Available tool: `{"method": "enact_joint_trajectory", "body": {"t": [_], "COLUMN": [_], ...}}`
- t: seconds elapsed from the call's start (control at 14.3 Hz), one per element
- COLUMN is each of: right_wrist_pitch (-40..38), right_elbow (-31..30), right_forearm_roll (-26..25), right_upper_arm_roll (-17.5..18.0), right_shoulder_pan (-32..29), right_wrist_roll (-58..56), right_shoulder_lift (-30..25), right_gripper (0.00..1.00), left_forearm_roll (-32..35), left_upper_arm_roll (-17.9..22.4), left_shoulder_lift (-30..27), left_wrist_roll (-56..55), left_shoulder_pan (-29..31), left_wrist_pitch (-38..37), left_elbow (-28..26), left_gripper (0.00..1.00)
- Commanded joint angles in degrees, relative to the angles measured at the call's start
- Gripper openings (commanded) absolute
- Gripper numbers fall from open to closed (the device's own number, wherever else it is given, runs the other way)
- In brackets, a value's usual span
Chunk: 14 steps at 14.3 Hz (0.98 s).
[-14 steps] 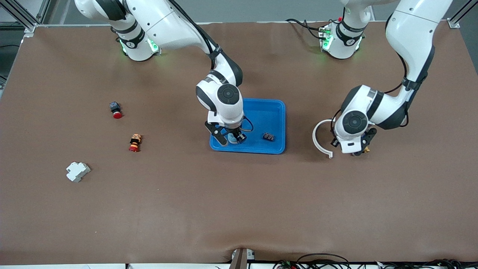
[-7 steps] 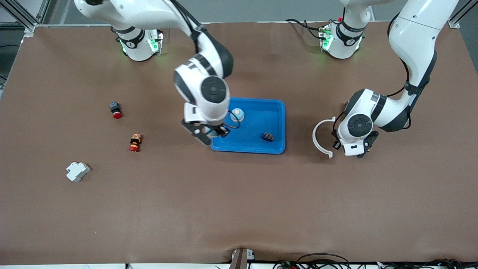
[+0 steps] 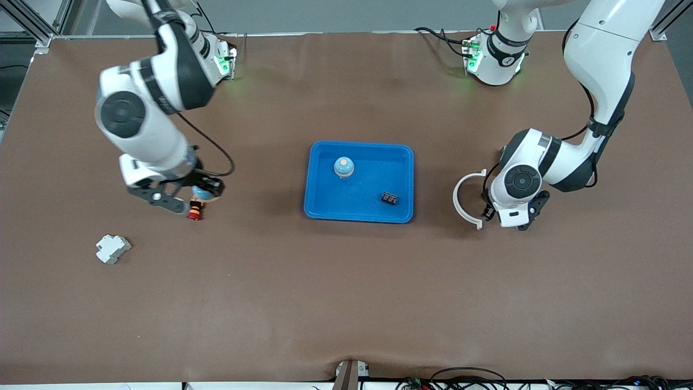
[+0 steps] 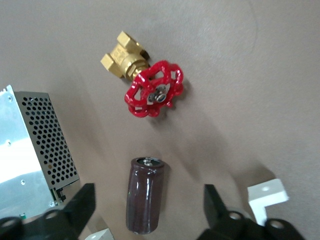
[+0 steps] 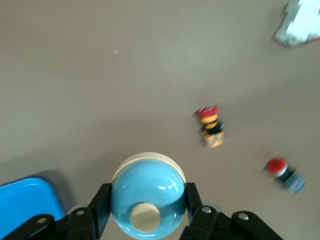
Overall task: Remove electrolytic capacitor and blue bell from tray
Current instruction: 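Release the capacitor by the valve while the right gripper carries the bell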
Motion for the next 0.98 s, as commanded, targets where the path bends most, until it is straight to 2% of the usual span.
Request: {"method": "enact_joint_trajectory", "body": {"t": [0.0, 0.21, 0.56, 0.77, 0.91], "right_wrist_pitch": [4.9, 6.2, 7.0, 12.4, 17.1], "right_elbow": [-9.1, -10.5, -10.7, -14.1, -16.7], "right_forearm_roll": [-0.5, 0.4, 8.9, 8.9, 8.8], "right_upper_arm_roll": [1.4, 1.4, 1.3, 1.3, 1.3], "right_shoulder_pan": [-7.4, -13.6, -23.4, -24.5, -24.4], "right_wrist_roll": [-10.5, -18.4, -33.7, -35.5, -35.6], "right_shoulder_lift": [-5.3, -4.9, -1.4, -0.3, 0.5], "right_gripper": [0.00, 0.00, 0.00, 0.00, 0.00], "left_forearm_roll": [1.1, 0.1, -5.1, -5.6, -5.5], "left_upper_arm_roll": [-0.5, -2.2, -7.0, -11.7, -12.6], "left_shoulder_lift": [-3.5, -6.0, -5.4, -3.8, -0.6], "left_wrist_roll": [-0.1, -1.2, -7.7, -16.1, -24.4], "left_shoulder_pan": [0.2, -0.1, -1.1, -2.0, -5.0], "left_wrist_pitch": [-3.3, -7.4, -9.2, -9.2, -8.6], "left_elbow": [0.2, 2.5, 5.8, 8.1, 11.3], "left_gripper": [1.00, 1.00, 1.00, 1.00, 1.00]}}
